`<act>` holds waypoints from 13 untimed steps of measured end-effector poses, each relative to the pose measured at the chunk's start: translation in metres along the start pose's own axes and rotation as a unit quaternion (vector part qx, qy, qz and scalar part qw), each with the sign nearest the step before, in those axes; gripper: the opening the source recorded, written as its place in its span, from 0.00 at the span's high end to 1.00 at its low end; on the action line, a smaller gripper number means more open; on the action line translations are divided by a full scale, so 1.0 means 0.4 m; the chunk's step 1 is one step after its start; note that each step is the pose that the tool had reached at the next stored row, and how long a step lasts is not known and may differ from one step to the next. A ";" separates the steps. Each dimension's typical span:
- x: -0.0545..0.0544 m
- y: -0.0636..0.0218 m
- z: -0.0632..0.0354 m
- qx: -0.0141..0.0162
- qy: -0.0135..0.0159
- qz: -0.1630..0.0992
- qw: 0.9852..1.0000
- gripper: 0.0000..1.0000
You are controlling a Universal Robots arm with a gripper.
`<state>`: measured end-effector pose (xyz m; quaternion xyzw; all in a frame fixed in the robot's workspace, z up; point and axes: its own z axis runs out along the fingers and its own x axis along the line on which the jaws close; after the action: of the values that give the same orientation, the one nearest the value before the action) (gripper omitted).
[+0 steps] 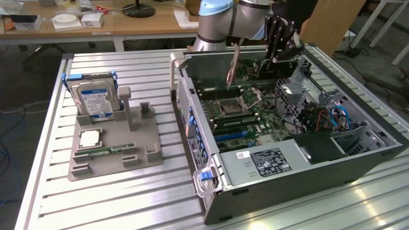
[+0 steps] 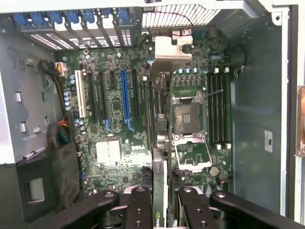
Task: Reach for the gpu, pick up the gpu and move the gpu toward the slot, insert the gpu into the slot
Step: 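Insert the gpu into the slot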
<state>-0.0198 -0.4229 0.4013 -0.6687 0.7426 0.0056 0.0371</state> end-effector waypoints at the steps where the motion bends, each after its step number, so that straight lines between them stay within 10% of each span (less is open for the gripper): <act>1: 0.000 0.001 0.002 0.000 0.000 0.000 1.000 0.75; 13: 0.006 0.008 0.042 -0.005 0.008 0.000 1.000 0.75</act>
<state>-0.0224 -0.4238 0.3843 -0.6688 0.7429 0.0040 0.0279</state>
